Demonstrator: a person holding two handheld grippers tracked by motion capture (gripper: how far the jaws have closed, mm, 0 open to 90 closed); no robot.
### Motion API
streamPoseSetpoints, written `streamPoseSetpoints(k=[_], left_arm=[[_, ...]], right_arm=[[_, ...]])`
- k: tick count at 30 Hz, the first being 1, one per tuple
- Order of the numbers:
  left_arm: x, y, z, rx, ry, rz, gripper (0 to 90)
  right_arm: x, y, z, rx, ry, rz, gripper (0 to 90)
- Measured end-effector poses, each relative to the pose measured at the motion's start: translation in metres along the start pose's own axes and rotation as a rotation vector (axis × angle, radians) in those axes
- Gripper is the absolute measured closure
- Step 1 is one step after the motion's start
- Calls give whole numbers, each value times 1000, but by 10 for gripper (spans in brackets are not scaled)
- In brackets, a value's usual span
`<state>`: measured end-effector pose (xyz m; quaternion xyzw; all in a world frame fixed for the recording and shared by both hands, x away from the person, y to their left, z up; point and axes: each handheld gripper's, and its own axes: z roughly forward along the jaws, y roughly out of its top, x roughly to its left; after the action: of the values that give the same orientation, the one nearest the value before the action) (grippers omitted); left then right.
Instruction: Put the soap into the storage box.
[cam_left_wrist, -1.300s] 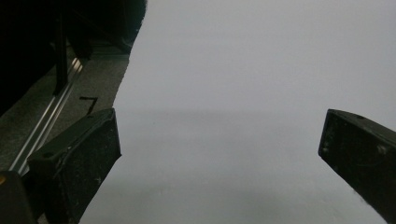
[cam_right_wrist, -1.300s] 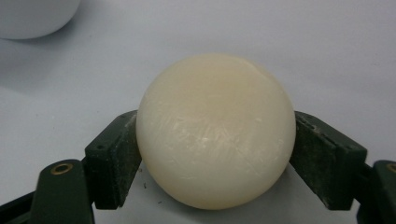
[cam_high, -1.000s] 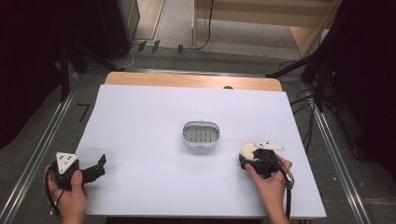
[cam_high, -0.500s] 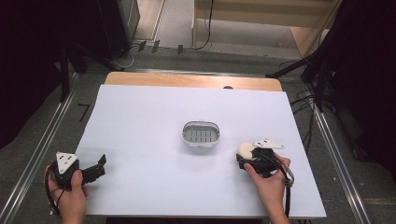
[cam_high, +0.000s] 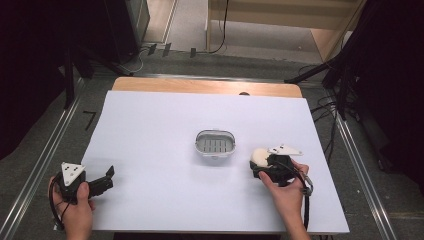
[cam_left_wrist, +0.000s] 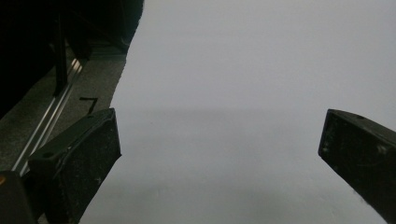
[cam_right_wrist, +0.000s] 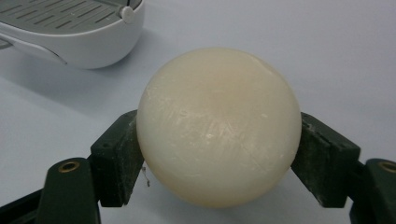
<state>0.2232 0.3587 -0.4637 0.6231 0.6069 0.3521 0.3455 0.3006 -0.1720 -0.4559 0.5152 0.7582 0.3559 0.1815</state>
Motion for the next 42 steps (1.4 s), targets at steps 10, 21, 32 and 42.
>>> streamPoseSetpoints(k=[10, 21, 32, 42], left_arm=[[0, 0, 1, 5, -6, 1, 0], [0, 0, 1, 6, -9, 1, 0], [0, 0, 1, 8, -10, 0, 0], [0, 0, 1, 10, -11, 1, 0]], right_arm=[[9, 10, 1, -2, 18, -18, 251], [13, 18, 1, -13, 24, -27, 250], [22, 28, 1, -25, 43, -36, 250], [33, 40, 2, -37, 58, -59, 250]])
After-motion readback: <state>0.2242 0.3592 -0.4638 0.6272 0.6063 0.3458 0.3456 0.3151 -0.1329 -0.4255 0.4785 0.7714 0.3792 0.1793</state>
